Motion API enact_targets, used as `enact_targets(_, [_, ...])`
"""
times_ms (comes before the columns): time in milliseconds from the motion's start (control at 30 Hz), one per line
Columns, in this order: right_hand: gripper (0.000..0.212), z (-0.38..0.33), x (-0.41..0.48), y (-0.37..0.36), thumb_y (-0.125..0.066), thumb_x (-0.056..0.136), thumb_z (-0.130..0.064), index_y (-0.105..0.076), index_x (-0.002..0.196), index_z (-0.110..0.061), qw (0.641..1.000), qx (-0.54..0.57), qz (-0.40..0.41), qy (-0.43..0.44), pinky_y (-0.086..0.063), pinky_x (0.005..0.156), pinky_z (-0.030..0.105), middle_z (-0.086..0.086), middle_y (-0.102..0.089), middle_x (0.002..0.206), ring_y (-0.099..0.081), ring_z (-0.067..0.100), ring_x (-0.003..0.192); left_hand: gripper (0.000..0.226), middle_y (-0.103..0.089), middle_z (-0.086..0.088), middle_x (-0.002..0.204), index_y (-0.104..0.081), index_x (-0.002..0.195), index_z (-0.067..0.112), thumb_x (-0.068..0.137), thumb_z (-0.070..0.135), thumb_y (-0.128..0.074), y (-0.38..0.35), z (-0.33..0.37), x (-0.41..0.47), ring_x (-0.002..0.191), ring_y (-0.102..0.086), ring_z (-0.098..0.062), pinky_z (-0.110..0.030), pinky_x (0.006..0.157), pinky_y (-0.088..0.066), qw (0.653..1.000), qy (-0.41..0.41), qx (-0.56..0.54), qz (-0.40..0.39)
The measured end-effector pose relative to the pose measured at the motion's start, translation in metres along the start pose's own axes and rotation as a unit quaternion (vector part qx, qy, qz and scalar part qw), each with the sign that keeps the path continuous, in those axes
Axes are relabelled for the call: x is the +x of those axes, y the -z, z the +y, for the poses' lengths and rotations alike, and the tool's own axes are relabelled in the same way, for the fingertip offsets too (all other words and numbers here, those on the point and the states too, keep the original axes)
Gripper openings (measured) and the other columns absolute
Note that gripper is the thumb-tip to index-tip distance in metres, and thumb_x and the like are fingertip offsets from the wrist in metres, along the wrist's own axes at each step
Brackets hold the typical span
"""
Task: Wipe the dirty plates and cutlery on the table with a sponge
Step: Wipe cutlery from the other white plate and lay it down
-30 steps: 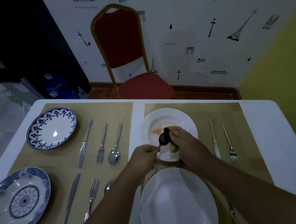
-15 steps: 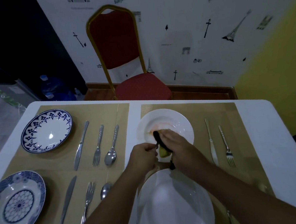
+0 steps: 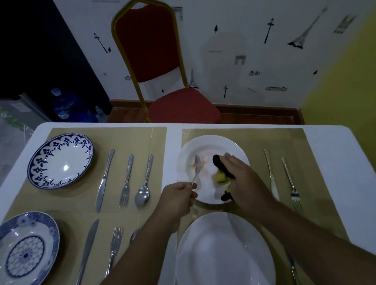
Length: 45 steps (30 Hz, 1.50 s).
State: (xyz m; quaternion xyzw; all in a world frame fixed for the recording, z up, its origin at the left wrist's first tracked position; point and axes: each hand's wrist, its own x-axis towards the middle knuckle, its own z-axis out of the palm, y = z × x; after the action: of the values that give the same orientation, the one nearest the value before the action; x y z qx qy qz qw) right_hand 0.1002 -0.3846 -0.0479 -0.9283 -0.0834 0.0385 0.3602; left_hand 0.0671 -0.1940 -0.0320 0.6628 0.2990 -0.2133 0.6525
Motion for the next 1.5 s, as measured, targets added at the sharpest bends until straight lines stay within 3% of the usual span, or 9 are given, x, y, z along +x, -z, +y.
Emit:
enact_targets(233, [0.062, -0.018, -0.014, -0.016, -0.055, 0.074, 0.004, -0.046, 0.135, -0.006, 0.969, -0.12, -0.072, 0.206, -0.026, 0.111, 0.045, 0.011, -0.045, 0.142, -0.035, 0.029, 0.135, 0.015, -0.069, -0.007, 0.073, -0.077, 0.095, 0.008, 0.097, 0.01, -0.062, -0.007, 0.007, 0.001, 0.055, -0.058, -0.012, -0.021, 0.047, -0.045, 0.99, -0.065, 0.124, 0.01])
enact_targets(467, [0.071, -0.008, 0.004, -0.002, -0.059, 0.072, 0.007, -0.039, 0.139, -0.006, 0.97, -0.189, -0.065, 0.135, -0.014, 0.115, 0.033, 0.008, -0.035, 0.149, -0.024, 0.027, 0.14, 0.014, -0.068, -0.01, 0.072, -0.077, 0.091, 0.006, 0.095, 0.012, -0.065, -0.014, 0.0, -0.001, 0.055, -0.058, -0.016, -0.024, 0.053, -0.048, 0.994, -0.038, 0.096, 0.024])
enact_targets(633, [0.08, 0.015, -0.003, 0.015, -0.049, 0.064, 0.016, -0.041, 0.139, -0.011, 0.999, -0.041, -0.02, 0.011, -0.034, 0.108, 0.033, 0.004, -0.047, 0.137, -0.04, 0.021, 0.127, 0.018, -0.076, -0.011, 0.087, -0.077, 0.101, 0.009, 0.086, 0.018, -0.075, -0.019, -0.001, -0.004, 0.075, -0.073, -0.024, -0.024, 0.058, -0.057, 0.999, 0.048, 0.011, -0.004])
enact_targets(767, [0.072, 0.018, -0.021, 0.023, -0.039, 0.075, 0.019, -0.043, 0.139, -0.015, 0.998, 0.032, 0.005, -0.048, -0.026, 0.093, 0.0, -0.001, -0.047, 0.134, -0.042, 0.01, 0.121, 0.016, -0.069, -0.003, 0.081, -0.079, 0.101, 0.011, 0.09, 0.021, -0.072, -0.028, 0.005, -0.011, 0.065, -0.061, -0.015, -0.013, 0.04, -0.043, 0.999, 0.022, 0.029, -0.01])
enact_targets(900, [0.064, 0.025, -0.035, 0.03, -0.035, 0.087, 0.013, -0.044, 0.138, -0.024, 0.989, 0.101, 0.015, -0.104, -0.043, 0.077, 0.003, -0.008, -0.047, 0.13, -0.048, 0.01, 0.114, 0.018, -0.068, -0.005, 0.07, -0.076, 0.103, 0.012, 0.096, 0.025, -0.065, -0.043, 0.015, -0.016, 0.056, -0.059, -0.015, -0.016, 0.042, -0.044, 0.997, -0.016, 0.064, -0.041])
enact_targets(1000, [0.066, 0.033, -0.043, 0.038, -0.037, 0.086, 0.013, -0.041, 0.139, -0.025, 0.99, 0.093, 0.029, -0.102, -0.043, 0.098, 0.022, -0.009, -0.046, 0.137, -0.046, 0.012, 0.122, 0.024, -0.078, -0.005, 0.09, -0.073, 0.107, 0.014, 0.101, 0.03, -0.056, -0.061, 0.027, -0.024, 0.082, -0.073, -0.026, -0.027, 0.058, -0.059, 0.995, -0.025, 0.048, -0.08])
enact_targets(1133, [0.057, 0.039, -0.055, 0.06, -0.042, 0.091, 0.008, -0.043, 0.138, -0.025, 0.982, 0.138, 0.036, -0.122, -0.048, 0.084, 0.018, -0.016, -0.045, 0.125, -0.047, 0.008, 0.112, 0.041, -0.078, -0.002, 0.103, -0.074, 0.108, 0.018, 0.099, 0.051, -0.051, -0.085, 0.037, -0.027, 0.1, -0.072, -0.027, -0.039, 0.087, -0.055, 0.99, 0.03, -0.03, -0.136])
enact_targets(1333, [0.064, 0.073, -0.071, 0.093, -0.039, 0.085, 0.017, -0.043, 0.138, -0.02, 0.977, 0.166, 0.052, -0.122, -0.04, 0.06, -0.003, -0.008, -0.046, 0.129, -0.047, 0.01, 0.108, 0.021, -0.073, -0.019, 0.098, -0.061, 0.112, 0.005, 0.092, 0.004, -0.067, -0.14, 0.033, -0.029, 0.083, -0.073, -0.027, -0.038, 0.069, -0.057, 0.986, 0.01, -0.066, -0.151])
enact_targets(1500, [0.07, 0.113, -0.083, 0.118, -0.045, 0.08, 0.018, -0.042, 0.139, -0.019, 0.984, 0.118, 0.047, -0.122, -0.035, 0.077, -0.006, -0.01, -0.044, 0.131, -0.043, 0.008, 0.117, 0.022, -0.072, -0.012, 0.089, -0.057, 0.109, 0.006, 0.089, 0.007, -0.066, -0.197, 0.015, -0.024, 0.072, -0.067, -0.025, -0.035, 0.061, -0.049, 0.995, -0.018, -0.002, -0.1])
